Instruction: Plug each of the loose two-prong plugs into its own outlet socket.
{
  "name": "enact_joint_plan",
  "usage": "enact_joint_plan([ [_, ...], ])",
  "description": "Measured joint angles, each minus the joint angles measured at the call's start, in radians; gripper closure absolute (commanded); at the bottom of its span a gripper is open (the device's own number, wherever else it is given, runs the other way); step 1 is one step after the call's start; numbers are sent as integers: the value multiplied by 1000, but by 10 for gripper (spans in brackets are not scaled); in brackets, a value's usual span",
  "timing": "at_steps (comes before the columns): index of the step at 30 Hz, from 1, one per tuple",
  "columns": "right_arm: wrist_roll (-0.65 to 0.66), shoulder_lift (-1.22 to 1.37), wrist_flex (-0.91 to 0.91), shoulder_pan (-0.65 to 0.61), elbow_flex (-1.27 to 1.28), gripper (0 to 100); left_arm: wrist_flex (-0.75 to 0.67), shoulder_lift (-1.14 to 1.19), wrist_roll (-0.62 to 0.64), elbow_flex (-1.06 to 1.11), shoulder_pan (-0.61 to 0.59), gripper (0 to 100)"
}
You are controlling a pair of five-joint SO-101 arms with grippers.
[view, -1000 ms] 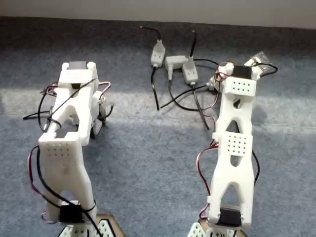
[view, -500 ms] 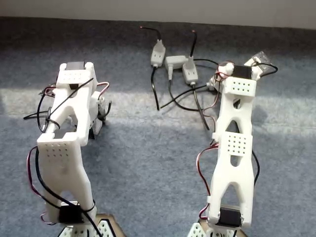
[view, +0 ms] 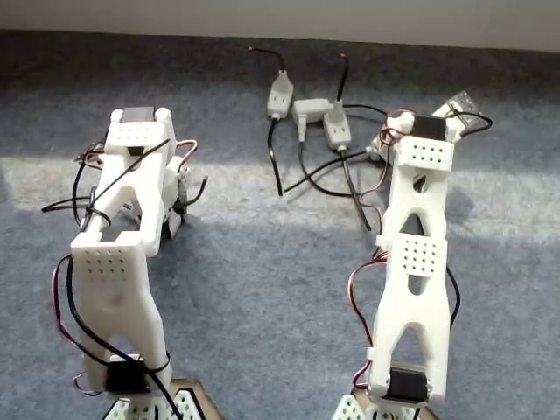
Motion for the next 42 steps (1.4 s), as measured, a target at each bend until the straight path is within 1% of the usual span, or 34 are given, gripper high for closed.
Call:
enact_joint_plan([
  [5, 0, 0, 0, 0, 0, 757, 9, 11, -20, -37, 0, 994],
  [10, 0, 0, 0, 0, 0, 757, 15, 25, -112, -121, 0, 994],
  [13, 0, 0, 0, 0, 0, 757, 18, 32, -212, -219, -2, 994],
  [19, 0, 0, 0, 0, 0, 757, 5, 55, -388, -594, -14, 994],
  [21, 0, 0, 0, 0, 0, 757, 8, 55, -470, -740, -11, 994],
  [24, 0, 0, 0, 0, 0, 757, -17, 55, -591, -925, 34, 994],
  [26, 0, 0, 0, 0, 0, 757, -52, 55, -660, -1000, 81, 994],
  [30, 0, 0, 0, 0, 0, 757, -137, 57, -756, -1014, 176, 994],
  [33, 0, 0, 0, 0, 0, 757, -213, 55, -838, -964, 236, 994],
  [40, 0, 0, 0, 0, 0, 757, -381, 57, -1137, -758, 368, 989],
  [42, 0, 0, 0, 0, 0, 757, -456, 57, -1218, -713, 390, 943],
])
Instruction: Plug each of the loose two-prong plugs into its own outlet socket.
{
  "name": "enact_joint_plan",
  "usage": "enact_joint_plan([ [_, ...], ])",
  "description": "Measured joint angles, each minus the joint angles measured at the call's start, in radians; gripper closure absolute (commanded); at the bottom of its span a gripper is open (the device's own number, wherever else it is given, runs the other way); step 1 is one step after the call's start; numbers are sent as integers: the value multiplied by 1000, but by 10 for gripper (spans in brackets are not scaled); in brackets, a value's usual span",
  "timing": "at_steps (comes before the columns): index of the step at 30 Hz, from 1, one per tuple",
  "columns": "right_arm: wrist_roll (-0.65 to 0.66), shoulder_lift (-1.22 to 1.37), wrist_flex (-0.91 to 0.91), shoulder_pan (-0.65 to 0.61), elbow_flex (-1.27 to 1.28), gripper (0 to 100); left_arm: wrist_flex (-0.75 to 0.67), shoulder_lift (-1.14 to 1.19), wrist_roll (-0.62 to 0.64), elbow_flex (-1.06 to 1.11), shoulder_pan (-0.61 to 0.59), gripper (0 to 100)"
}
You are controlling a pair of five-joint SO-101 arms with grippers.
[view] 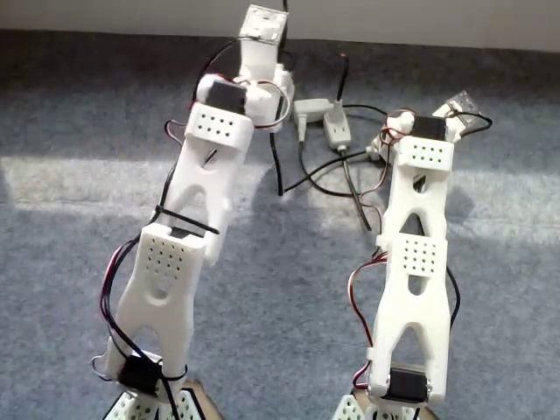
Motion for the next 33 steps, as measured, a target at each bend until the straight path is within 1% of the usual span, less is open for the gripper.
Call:
enact_joint_plan([
  [2, 0, 0, 0, 0, 0, 757, -86, 0, -41, 46, 11, 848],
  [4, 0, 0, 0, 0, 0, 757, -146, 0, -54, 83, 14, 753],
  [6, 0, 0, 0, 0, 0, 757, -167, 0, -57, 112, 14, 704],
  [8, 0, 0, 0, 0, 0, 757, -178, 0, -57, 132, 12, 691],
  [15, 0, 0, 0, 0, 0, 757, -192, 0, -58, 129, 14, 689],
  [18, 0, 0, 0, 0, 0, 757, -192, 0, -58, 51, 12, 691],
  [22, 0, 0, 0, 0, 0, 757, -186, 0, -58, -95, -31, 691],
  [25, 0, 0, 0, 0, 0, 757, -97, 0, -58, -244, -98, 691],
  [28, 0, -11, 0, 2, 2, 757, 55, -3, -58, -408, -166, 691],
  [33, 0, -48, 14, 8, 5, 757, 298, -132, -60, -439, -259, 691],
])
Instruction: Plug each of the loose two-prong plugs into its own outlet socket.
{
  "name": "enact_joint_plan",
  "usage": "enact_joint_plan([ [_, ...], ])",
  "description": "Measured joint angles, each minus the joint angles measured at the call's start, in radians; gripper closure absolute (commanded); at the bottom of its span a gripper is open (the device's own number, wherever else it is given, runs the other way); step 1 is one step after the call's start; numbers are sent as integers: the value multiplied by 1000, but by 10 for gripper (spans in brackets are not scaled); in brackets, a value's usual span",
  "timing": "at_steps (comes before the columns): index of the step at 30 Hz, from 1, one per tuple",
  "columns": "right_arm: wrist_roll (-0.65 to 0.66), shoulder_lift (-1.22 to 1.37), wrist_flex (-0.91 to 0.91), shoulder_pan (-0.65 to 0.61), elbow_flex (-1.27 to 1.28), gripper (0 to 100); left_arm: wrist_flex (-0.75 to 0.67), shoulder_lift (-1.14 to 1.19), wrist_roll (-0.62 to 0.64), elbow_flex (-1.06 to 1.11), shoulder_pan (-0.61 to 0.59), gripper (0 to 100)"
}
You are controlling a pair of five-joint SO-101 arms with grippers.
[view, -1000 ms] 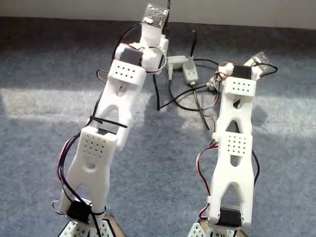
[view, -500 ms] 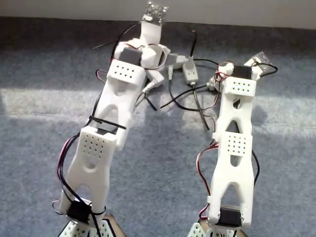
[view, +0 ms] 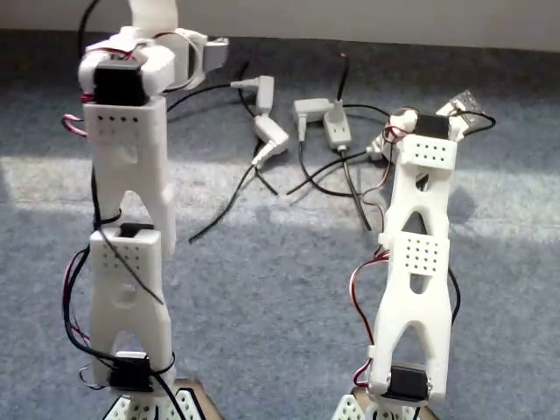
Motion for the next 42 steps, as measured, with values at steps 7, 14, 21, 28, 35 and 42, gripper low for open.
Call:
enact_joint_plan([
  [7, 28, -204, 58, 20, 0, 757, 176, -255, 0, -12, -34, 691],
  [14, 269, -419, 61, 12, 0, 757, 183, -465, 0, -6, -8, 691],
  [21, 288, -660, 61, -52, 0, 757, 183, -717, 0, 351, -11, 691],
  [28, 288, -928, 61, -100, 147, 757, 183, -1097, 0, 993, 26, 691],
  [35, 288, -1212, 63, -155, 493, 757, 66, -1439, 0, 1545, 87, 691],
  [42, 288, -1594, 63, -176, 990, 758, -117, -1771, 0, 2044, 98, 692],
])
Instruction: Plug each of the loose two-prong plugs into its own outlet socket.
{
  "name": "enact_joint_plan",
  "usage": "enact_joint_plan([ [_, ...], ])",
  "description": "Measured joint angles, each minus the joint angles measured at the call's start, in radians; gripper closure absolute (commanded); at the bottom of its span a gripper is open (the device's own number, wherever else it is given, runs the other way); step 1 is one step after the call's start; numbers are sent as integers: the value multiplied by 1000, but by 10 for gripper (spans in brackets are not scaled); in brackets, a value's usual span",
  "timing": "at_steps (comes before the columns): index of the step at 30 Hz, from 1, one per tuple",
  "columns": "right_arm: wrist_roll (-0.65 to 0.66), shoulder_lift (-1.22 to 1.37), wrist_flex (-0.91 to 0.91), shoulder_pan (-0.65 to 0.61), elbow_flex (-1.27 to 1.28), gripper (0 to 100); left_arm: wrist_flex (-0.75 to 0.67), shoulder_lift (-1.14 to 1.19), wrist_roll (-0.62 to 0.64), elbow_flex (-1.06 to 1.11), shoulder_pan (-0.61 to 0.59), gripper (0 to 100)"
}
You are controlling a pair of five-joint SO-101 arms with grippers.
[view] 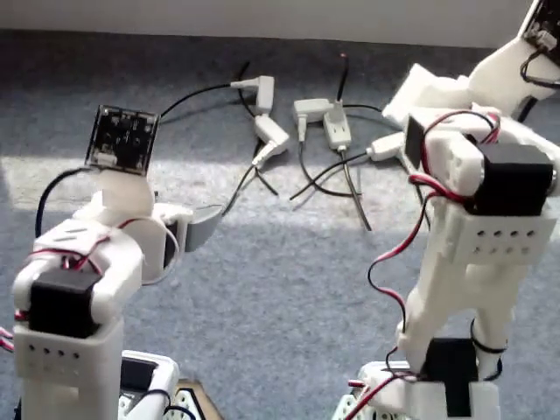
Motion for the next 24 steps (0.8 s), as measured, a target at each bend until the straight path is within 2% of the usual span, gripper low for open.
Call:
enact_joint_plan([
  [4, 3, -210, -17, -32, 354, 834, -38, -226, 0, 207, 0, 736],
  [8, 114, -416, -132, -28, 692, 980, -75, -437, 0, 397, 0, 929],
  [9, 158, -468, -166, -29, 778, 997, -83, -485, 0, 439, 2, 986],
  [10, 203, -522, -204, -32, 861, 987, -92, -535, 0, 482, 2, 999],
  [12, 279, -637, -270, -37, 1022, 979, -110, -631, 0, 555, 2, 957],
  [16, 350, -875, -364, -37, 1350, 979, -141, -801, 0, 651, 2, 951],
  [20, 361, -1132, -440, -38, 1629, 979, -183, -818, 0, 707, 3, 950],
  [24, 362, -1401, -512, -38, 1806, 978, -189, -818, 0, 789, 3, 950],
])
